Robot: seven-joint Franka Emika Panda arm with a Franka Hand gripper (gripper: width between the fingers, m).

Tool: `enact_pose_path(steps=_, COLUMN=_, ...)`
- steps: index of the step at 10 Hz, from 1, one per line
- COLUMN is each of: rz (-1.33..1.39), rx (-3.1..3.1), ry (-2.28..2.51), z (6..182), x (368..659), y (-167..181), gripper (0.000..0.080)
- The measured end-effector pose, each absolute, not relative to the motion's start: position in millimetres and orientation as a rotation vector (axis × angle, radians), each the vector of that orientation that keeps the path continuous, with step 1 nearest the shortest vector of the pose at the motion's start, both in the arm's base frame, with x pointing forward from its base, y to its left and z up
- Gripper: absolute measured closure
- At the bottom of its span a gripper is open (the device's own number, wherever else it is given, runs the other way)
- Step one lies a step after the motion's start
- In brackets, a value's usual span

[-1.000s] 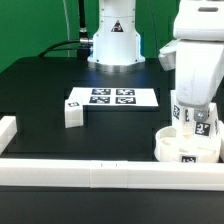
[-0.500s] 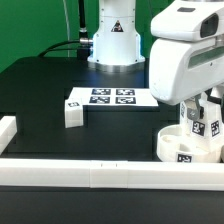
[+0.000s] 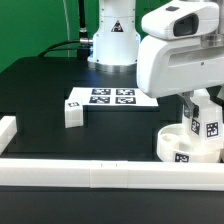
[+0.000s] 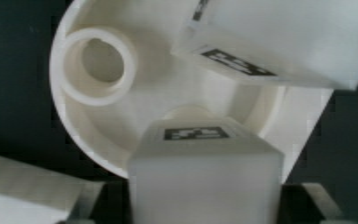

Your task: Assemble stool

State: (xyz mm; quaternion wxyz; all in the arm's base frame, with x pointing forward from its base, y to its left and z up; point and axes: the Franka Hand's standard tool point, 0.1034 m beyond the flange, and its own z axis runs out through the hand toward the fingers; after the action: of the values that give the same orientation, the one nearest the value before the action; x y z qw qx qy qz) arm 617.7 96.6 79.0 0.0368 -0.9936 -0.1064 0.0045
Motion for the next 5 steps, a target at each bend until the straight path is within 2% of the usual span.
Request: enact_pose_path(steps=5, rz=0.023, rx=-2.997, ry=0.400, z=79.0, x=620.3, y=97.0, gripper=0.0459)
